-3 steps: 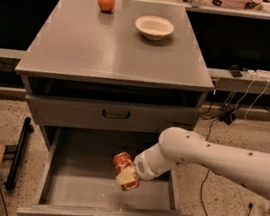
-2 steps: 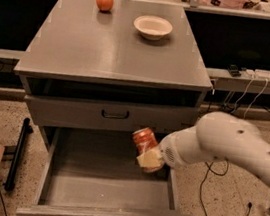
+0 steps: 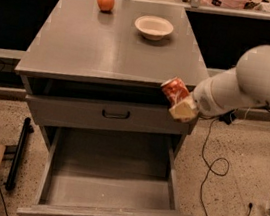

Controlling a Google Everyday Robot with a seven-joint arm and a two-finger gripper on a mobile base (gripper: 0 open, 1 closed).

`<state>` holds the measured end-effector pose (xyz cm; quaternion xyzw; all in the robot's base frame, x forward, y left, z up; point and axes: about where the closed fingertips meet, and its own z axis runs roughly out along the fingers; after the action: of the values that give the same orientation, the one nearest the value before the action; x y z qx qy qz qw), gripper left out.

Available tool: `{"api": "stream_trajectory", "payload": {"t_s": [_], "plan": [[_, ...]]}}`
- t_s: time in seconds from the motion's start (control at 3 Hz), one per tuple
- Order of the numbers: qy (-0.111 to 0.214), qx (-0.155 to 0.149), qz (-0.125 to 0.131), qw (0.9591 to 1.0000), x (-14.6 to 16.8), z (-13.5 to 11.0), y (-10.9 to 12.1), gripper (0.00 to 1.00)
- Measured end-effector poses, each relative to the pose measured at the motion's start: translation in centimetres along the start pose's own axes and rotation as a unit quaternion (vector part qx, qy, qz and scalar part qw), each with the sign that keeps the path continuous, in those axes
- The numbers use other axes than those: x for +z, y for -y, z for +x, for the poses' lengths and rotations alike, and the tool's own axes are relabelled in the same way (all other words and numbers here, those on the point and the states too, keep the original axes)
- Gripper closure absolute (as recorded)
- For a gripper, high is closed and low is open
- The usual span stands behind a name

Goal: Pick coke can from middle drawer and place on counter

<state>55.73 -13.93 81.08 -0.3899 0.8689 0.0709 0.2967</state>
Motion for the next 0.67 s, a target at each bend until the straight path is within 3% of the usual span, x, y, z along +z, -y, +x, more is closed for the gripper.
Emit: {"api": "stream_trajectory", "payload": {"t_s": [0.33,0.67], "plan": [[0.014,-0.072,0.035,0.9967,-0.8,-6.4,4.8,1.00],[0.037,-0.143,0.045,0.9881,0.3,-14.2,8.7,0.98]]}}
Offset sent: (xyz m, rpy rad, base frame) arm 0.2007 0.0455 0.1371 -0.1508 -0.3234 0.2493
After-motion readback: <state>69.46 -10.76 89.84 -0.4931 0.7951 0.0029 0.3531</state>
